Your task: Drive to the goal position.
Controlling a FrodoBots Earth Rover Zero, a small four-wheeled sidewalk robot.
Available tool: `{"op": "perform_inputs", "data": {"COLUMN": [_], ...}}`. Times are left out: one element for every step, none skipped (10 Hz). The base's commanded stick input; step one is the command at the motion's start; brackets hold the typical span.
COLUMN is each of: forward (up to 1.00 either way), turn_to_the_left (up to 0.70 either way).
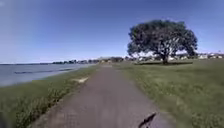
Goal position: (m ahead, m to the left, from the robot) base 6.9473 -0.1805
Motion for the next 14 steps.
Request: {"op": "perform_inputs", "data": {"forward": [0.7, 0.7, 0.7, 0.7, 0.7, 0.7, 0.7, 0.7, 0.7, 0.7, 0.7, 0.7, 0.7, 0.7], "turn_to_the_left": [0.0, 0.0, 0.0, 0.0, 0.0, 0.0, 0.0, 0.0, 0.0, 0.0, 0.0, 0.0, 0.0, 0.0]}}
